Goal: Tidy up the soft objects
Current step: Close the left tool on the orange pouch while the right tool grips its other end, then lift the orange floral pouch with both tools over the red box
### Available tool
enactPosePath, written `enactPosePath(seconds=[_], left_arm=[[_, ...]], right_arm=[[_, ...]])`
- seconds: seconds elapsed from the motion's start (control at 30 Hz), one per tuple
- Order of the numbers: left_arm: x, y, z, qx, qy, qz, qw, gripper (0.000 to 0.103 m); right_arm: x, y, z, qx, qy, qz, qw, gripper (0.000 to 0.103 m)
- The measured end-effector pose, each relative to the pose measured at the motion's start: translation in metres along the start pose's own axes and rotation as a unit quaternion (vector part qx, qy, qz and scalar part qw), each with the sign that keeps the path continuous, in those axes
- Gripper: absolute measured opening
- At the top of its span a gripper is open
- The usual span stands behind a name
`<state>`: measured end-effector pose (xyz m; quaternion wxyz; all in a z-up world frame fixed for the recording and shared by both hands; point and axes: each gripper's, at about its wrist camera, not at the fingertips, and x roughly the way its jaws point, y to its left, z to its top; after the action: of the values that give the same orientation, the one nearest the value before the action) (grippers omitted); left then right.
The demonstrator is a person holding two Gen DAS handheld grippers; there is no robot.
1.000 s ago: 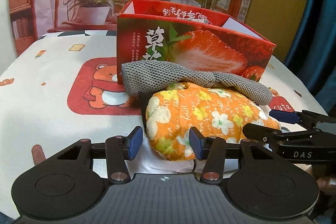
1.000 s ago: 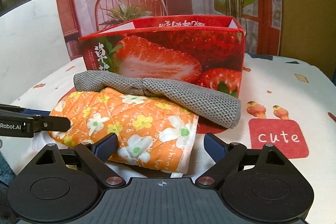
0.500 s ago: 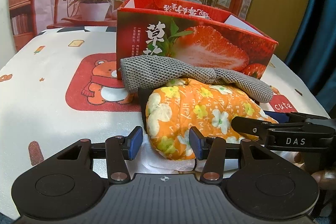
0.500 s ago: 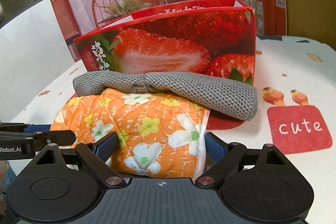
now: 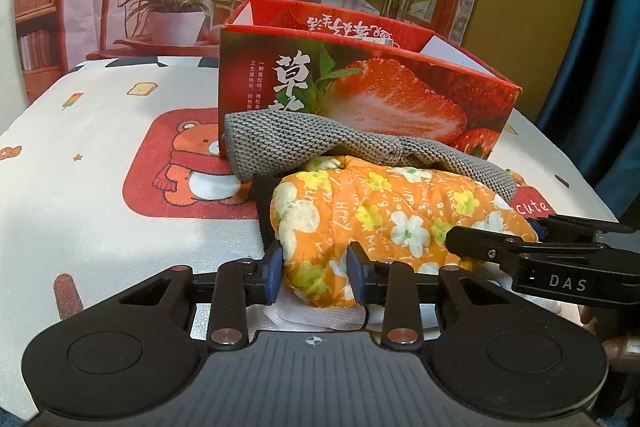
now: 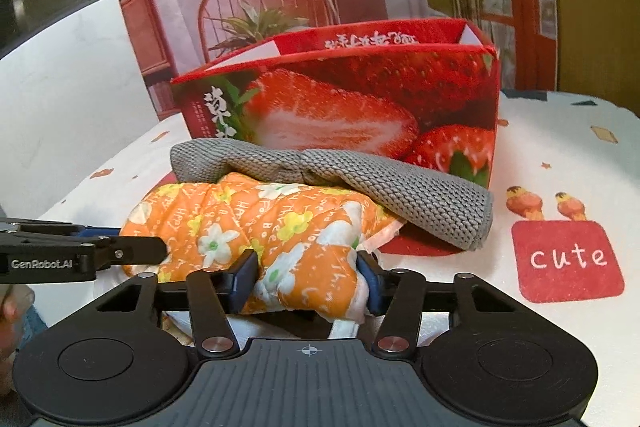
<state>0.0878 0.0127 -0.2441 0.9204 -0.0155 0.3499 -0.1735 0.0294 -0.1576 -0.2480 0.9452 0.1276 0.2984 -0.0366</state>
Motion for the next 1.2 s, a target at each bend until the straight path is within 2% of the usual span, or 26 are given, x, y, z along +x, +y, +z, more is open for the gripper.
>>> enactPosePath(seconds=[0.2, 0.7, 0.87, 1.1, 1.2], left_arm=[[-0.001, 0.0, -0.001, -0.003, -0.001, -0.004, 1.0, 0.033], [0.003, 0.004, -0.002, -0.014, 0.0, -0.008, 0.9999, 0.031], [-0.003, 0.004, -0.002, -0.013, -0.014, -0.007, 0.9998, 0.023], [-0.017, -0.003, 0.004, 0.001, -0.042, -0.005, 0.9991, 0.018], [-0.027, -0.004, 0.011, 0.005, -0.058, -0.005, 0.9983, 0.017]], right_arm=[[-0.008, 0.002, -0.002, -0.019, -0.008, -0.002, 1.0, 0.043], [-0.012, 0.003, -0.004, -0.026, -0.02, -0.004, 0.999, 0.042], [-0.017, 0.001, -0.002, -0.02, -0.029, -0.005, 0.999, 0.042], [-0.027, 0.001, 0.003, -0.018, -0.047, 0.007, 0.999, 0.027], [-0.033, 0.002, 0.009, -0.019, -0.057, 0.017, 0.998, 0.023]])
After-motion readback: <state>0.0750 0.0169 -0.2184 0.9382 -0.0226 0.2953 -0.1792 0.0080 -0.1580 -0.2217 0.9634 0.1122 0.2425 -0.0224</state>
